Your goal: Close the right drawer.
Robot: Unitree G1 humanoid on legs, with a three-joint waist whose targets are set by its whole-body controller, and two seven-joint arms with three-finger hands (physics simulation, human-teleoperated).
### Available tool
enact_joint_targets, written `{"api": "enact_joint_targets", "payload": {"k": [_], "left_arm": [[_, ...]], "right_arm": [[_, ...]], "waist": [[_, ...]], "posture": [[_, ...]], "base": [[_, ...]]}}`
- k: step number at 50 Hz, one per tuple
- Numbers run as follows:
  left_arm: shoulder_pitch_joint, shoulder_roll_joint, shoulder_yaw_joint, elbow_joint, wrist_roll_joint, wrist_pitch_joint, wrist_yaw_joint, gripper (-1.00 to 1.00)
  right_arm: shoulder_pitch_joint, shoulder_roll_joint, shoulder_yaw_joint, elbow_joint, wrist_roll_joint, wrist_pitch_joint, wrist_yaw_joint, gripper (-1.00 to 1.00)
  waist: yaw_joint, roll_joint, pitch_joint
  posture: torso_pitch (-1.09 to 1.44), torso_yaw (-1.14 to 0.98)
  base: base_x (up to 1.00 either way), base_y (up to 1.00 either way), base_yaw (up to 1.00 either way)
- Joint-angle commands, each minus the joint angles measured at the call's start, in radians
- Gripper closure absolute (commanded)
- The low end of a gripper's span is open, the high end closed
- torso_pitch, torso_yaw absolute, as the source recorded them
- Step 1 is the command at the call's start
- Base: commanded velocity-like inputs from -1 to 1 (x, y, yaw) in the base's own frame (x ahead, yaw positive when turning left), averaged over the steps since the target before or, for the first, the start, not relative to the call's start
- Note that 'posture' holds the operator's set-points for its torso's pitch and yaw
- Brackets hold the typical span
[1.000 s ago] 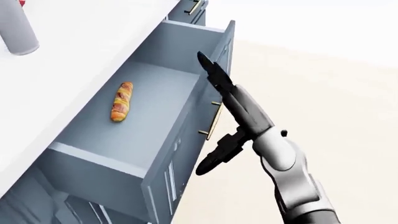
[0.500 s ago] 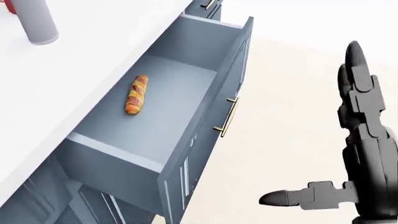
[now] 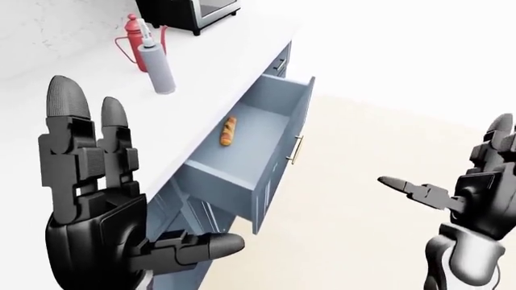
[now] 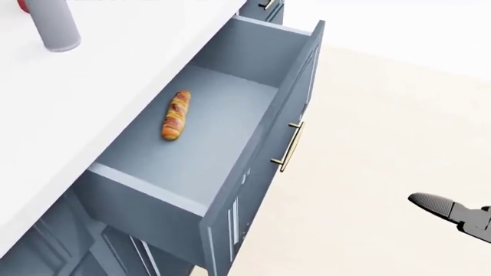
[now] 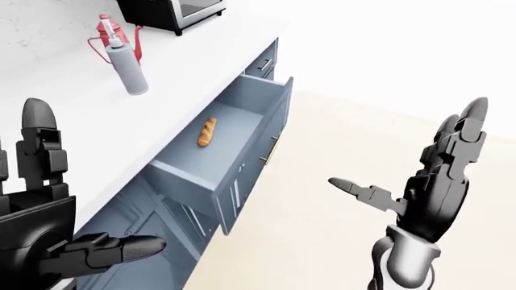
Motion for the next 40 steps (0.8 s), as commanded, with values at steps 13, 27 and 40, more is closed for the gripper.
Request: {"api": "enact_joint_targets", "payload": {"k": [13, 27, 40], "left_arm": [[-0.059, 0.019, -0.044, 0.029, -0.027, 0.080, -0.011, -1.00], [-0.020, 0.051, -0.156, 0.130, -0.009, -0.005, -0.004, -1.00], [-0.073, 0.063, -0.238, 0.221, 0.037, -0.023, -0.028, -1.00]], "right_arm": [[-0.019, -0.012, 0.007, -0.024, 0.005, -0.022, 0.012, -1.00], [-0.019, -0.013, 0.018, -0.004, 0.001, -0.028, 0.019, -1.00], [-0.020, -0.013, 0.024, 0.008, 0.002, -0.036, 0.027, -1.00]], "waist": [[0.001, -0.003, -0.010], [0.000, -0.005, -0.007], [0.002, -0.006, -0.007]], "posture": [[0.00, 0.00], [0.00, 0.00], [0.00, 0.00]], "base": [[0.00, 0.00, 0.00], [0.00, 0.00, 0.00], [0.00, 0.00, 0.00]]}}
